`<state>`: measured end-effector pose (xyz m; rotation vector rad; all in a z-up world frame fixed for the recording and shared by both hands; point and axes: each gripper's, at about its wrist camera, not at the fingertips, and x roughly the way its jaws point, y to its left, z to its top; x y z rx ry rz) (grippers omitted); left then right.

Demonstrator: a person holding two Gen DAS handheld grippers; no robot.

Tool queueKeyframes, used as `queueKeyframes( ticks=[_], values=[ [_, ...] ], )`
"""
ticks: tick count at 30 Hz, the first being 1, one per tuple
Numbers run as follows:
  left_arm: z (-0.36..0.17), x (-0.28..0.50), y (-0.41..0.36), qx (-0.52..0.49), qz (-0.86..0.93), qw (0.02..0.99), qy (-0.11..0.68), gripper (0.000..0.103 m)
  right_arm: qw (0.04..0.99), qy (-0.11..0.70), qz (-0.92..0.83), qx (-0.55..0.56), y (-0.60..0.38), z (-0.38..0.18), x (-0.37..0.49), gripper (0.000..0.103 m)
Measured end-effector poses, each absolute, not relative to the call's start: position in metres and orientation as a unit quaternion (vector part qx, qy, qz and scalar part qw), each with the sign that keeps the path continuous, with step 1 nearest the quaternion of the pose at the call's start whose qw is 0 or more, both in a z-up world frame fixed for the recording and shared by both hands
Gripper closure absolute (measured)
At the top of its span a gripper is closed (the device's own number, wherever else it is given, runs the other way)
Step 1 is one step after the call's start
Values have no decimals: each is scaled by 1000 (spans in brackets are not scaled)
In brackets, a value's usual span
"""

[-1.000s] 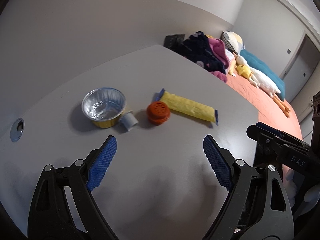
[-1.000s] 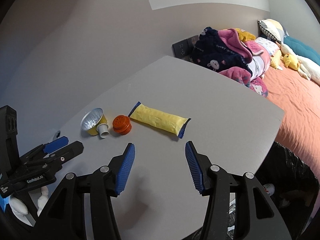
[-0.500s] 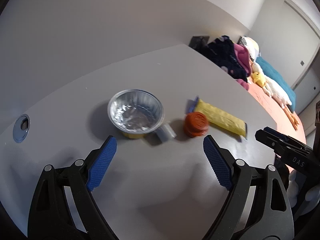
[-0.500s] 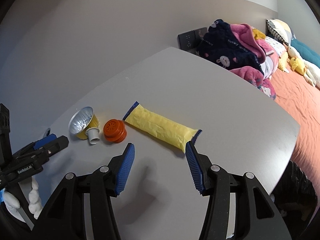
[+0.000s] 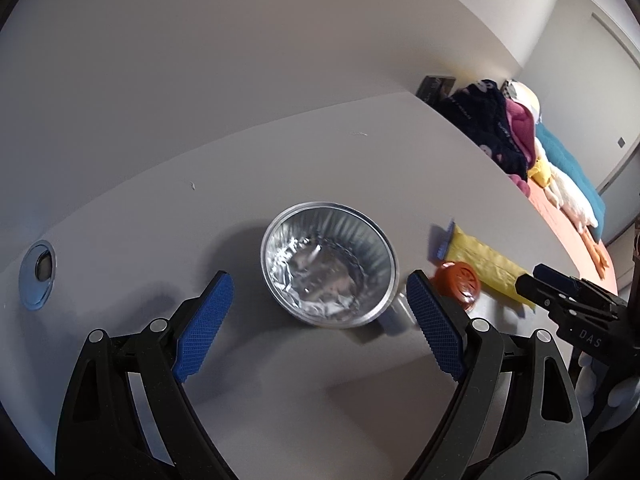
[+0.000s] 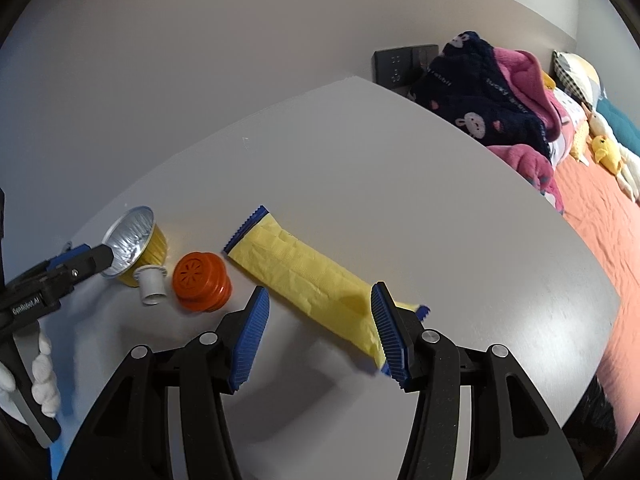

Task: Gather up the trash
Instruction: 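Grasp the foil cup with the left tool while the right tool grasps the yellow packet, then carry the foil cup and yellow packet over the black bin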

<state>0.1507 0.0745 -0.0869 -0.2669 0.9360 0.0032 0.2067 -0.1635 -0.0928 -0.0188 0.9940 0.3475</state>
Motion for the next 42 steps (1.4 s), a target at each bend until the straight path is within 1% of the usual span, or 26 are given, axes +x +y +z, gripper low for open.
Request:
queueKeyframes(
  ticks=[5, 6, 8, 10, 12, 13, 14, 18, 19, 20, 21, 22, 24, 26, 27, 33, 42],
  values=[
    [-94, 161, 82, -128, 4, 881, 456, 18, 864, 474, 167, -28, -161, -99, 214, 48],
    [-95, 162, 83, -128, 4, 880, 458, 18, 864, 472, 169, -32, -160, -100, 216, 43],
    [-99, 166, 87, -133, 5, 876, 463, 18, 864, 471, 172, -42, -158, -102, 218, 40],
    [-103, 169, 91, -139, 6, 872, 469, 24, 862, 475, 171, -52, -155, -105, 220, 40],
    [-107, 172, 91, -138, 6, 868, 477, 34, 859, 480, 171, -55, -154, -109, 222, 40],
    [-111, 174, 92, -137, 8, 864, 484, 36, 857, 483, 170, -56, -154, -110, 222, 40],
    [-113, 175, 92, -137, 9, 863, 487, 40, 856, 485, 169, -56, -154, -112, 222, 40],
    [-113, 176, 89, -123, 16, 865, 486, 52, 854, 489, 170, -47, -154, -115, 220, 58],
    [-113, 176, 89, -122, 17, 866, 485, 53, 854, 489, 172, -48, -153, -116, 219, 61],
    [-113, 177, 88, -122, 18, 866, 484, 57, 853, 489, 175, -47, -152, -116, 216, 68],
    [-113, 177, 89, -122, 21, 866, 484, 65, 853, 489, 176, -48, -151, -117, 215, 74],
    [-114, 178, 89, -122, 24, 866, 483, 69, 854, 487, 175, -51, -150, -117, 212, 76],
    [-115, 178, 92, -127, 25, 867, 482, 86, 855, 486, 177, -47, -149, -116, 208, 85],
    [-116, 179, 92, -137, 23, 866, 480, 93, 854, 488, 177, -34, -151, -117, 205, 88],
    [-117, 178, 93, -144, 19, 866, 479, 95, 855, 488, 175, -24, -153, -118, 203, 89],
    [-113, 169, 95, -163, 14, 867, 471, 95, 853, 491, 173, 15, -163, -110, 198, 90],
    [-86, 154, 89, -158, 8, 879, 451, 95, 864, 470, 177, 39, -176, -76, 185, 90]
  ],
)
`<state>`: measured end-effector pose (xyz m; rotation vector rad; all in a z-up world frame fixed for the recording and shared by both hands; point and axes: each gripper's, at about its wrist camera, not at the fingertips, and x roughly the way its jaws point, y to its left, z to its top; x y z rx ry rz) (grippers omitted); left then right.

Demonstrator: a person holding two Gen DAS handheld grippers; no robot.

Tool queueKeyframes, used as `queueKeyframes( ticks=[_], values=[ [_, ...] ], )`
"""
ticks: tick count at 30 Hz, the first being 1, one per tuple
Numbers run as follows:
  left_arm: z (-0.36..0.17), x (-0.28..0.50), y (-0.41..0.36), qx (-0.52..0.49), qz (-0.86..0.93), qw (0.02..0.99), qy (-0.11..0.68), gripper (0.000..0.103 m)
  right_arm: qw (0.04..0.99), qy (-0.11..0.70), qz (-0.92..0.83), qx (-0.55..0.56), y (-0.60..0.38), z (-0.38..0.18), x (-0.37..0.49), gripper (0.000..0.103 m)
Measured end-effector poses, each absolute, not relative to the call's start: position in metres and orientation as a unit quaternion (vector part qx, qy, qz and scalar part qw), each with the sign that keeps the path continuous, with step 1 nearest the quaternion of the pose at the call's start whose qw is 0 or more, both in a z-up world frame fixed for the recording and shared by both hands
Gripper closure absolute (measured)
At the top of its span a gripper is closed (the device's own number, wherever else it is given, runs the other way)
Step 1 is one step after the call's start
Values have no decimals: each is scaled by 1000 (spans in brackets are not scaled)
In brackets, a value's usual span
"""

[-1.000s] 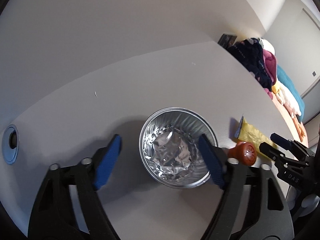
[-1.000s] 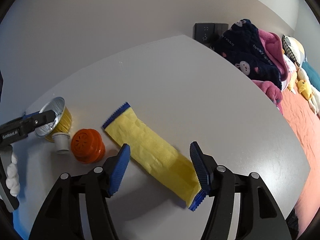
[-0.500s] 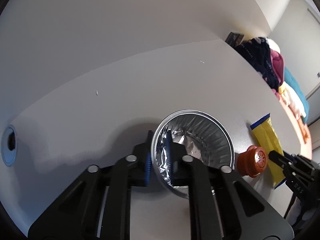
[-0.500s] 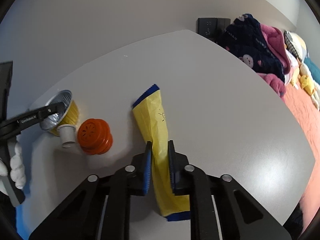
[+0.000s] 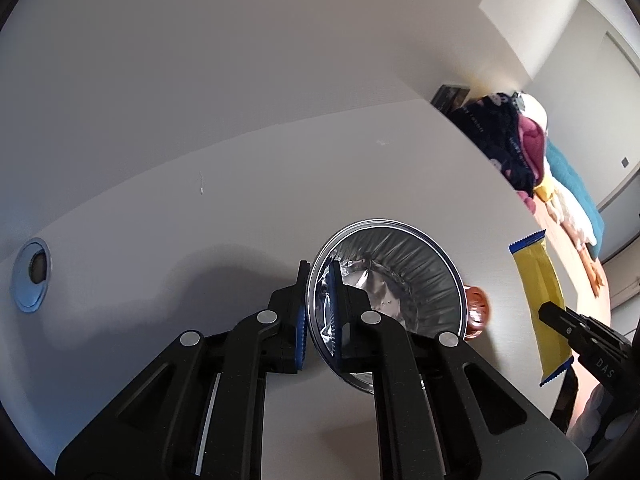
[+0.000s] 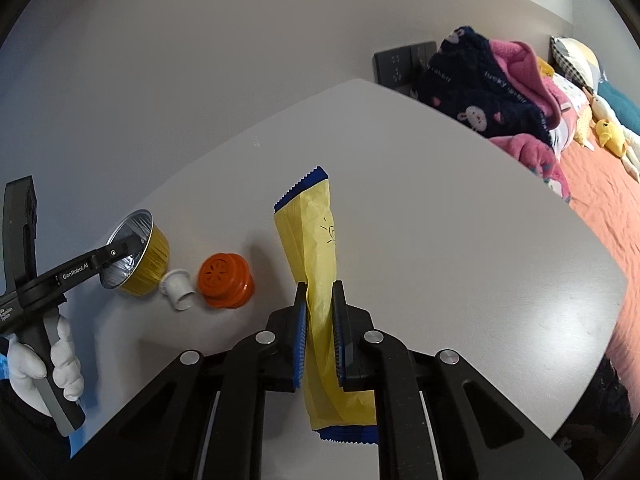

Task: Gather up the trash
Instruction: 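Carry the foil cup and yellow packet over the black bin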

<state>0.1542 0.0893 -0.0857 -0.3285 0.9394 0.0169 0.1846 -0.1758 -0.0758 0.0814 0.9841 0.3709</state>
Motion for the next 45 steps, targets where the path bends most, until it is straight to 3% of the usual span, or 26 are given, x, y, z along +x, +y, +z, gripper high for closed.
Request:
queueKeyframes(
  ticks=[45],
  values=[
    [-4, 103, -125, -63, -193, 894, 400, 95, 910, 390, 88, 108, -328, -1, 52, 90]
  ],
)
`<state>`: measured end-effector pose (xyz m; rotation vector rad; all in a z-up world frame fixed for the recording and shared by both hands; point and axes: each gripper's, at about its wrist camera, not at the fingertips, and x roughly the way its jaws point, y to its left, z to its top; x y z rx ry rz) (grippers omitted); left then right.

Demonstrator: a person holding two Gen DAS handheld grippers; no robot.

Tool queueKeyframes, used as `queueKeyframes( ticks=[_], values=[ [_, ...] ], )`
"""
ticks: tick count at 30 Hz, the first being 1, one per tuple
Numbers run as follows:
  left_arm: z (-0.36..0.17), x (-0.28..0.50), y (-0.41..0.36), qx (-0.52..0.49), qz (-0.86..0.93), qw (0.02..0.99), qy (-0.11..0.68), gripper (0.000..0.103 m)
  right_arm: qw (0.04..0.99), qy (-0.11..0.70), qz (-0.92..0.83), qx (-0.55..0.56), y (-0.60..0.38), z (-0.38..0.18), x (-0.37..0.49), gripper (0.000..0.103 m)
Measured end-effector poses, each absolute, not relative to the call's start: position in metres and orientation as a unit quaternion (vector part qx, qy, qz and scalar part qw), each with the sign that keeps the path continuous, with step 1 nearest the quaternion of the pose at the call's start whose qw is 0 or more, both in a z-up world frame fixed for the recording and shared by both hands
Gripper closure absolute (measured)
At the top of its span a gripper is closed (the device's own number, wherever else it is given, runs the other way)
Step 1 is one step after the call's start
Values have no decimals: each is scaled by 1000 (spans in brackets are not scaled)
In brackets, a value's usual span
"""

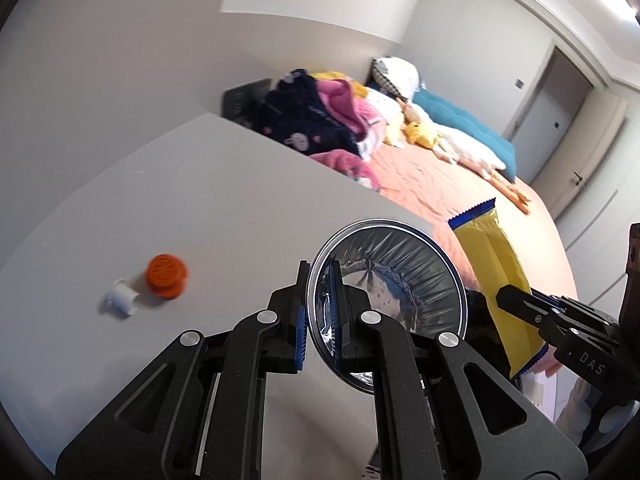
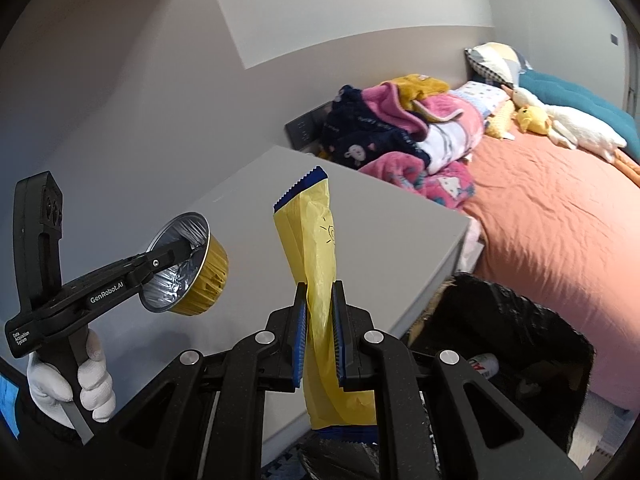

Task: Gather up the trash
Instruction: 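Carry the foil cup and yellow packet over the black bin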

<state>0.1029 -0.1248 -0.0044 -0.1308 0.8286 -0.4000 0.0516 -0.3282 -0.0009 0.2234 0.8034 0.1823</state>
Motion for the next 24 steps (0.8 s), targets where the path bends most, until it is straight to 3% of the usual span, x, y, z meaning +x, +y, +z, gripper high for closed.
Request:
queueKeyframes(
  ticks=[24],
  values=[
    [5, 89, -240, -3, -307, 864, 398, 95, 918, 365, -10, 155, -417, 5, -1, 90]
  ],
)
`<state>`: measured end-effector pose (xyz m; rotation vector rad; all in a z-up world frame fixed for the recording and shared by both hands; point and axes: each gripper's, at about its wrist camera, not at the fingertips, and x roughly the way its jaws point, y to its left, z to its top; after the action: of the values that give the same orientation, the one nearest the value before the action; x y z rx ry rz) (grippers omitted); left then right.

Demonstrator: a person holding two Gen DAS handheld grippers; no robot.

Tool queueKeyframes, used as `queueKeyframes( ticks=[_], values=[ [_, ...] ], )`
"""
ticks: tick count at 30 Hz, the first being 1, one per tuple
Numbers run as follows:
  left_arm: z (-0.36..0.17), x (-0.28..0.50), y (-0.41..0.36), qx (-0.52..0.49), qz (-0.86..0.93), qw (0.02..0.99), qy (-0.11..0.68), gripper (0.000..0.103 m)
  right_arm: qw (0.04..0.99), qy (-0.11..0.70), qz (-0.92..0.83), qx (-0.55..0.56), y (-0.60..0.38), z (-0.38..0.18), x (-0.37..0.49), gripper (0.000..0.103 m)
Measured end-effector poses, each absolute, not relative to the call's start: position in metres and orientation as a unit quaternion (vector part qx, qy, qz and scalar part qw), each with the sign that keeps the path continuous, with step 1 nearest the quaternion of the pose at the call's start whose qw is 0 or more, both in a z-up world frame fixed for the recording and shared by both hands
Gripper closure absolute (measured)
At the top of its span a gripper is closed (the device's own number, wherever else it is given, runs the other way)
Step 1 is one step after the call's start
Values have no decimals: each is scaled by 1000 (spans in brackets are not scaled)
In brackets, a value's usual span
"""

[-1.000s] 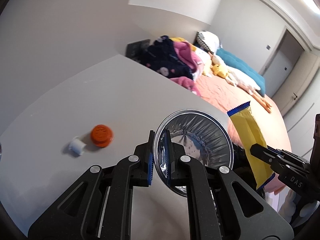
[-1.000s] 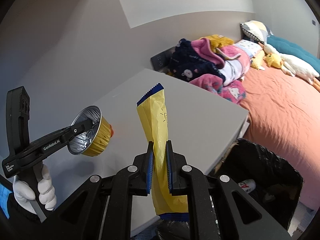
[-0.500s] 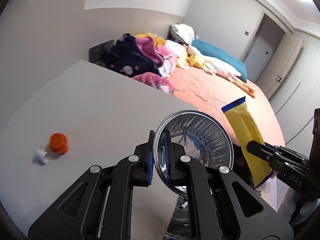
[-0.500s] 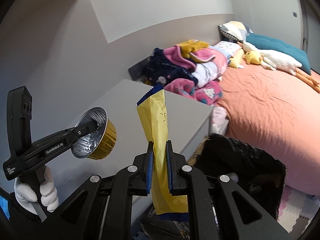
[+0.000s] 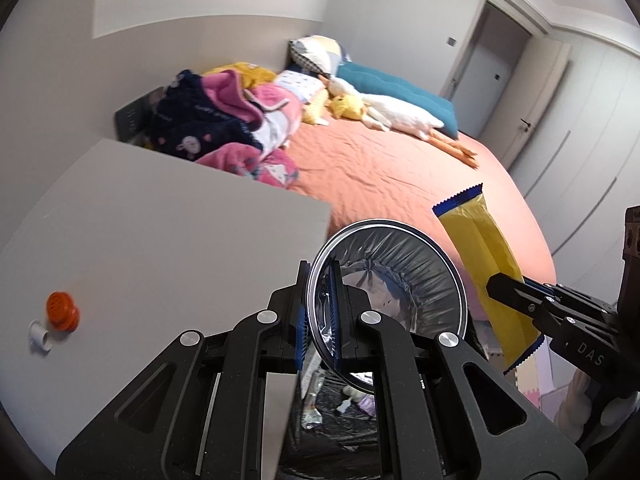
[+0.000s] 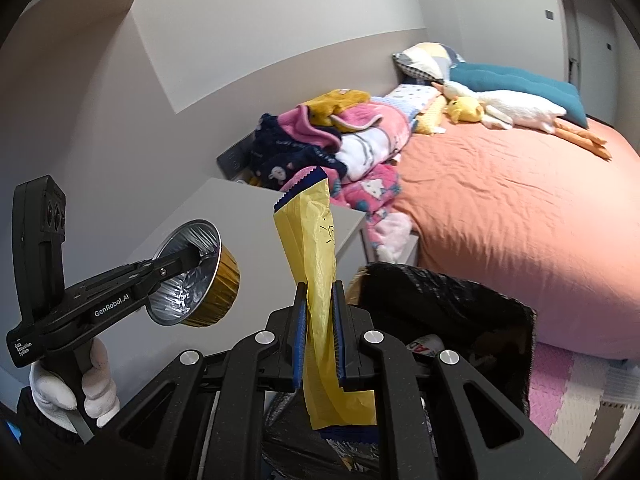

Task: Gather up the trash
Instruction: 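Carry the foil cup and yellow packet over the black bin, then open both tools to drop the foil cup and yellow packet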

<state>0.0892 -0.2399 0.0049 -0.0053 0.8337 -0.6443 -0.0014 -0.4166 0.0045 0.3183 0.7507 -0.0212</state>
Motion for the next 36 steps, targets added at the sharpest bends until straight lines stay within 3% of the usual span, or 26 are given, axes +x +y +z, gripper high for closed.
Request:
queueKeyframes(
  ticks=[34, 35, 36],
  values=[
    [1, 65, -334, 71, -422, 812, 398, 95, 910, 342, -110, 204, -479, 6, -55, 90],
    [0, 67, -334, 73, -419, 813, 399, 95, 911, 340, -112, 205, -480, 6, -56, 88],
    [-1, 67, -334, 74, -415, 812, 404, 85, 912, 335, -114, 207, -480, 8, -57, 78]
  ],
)
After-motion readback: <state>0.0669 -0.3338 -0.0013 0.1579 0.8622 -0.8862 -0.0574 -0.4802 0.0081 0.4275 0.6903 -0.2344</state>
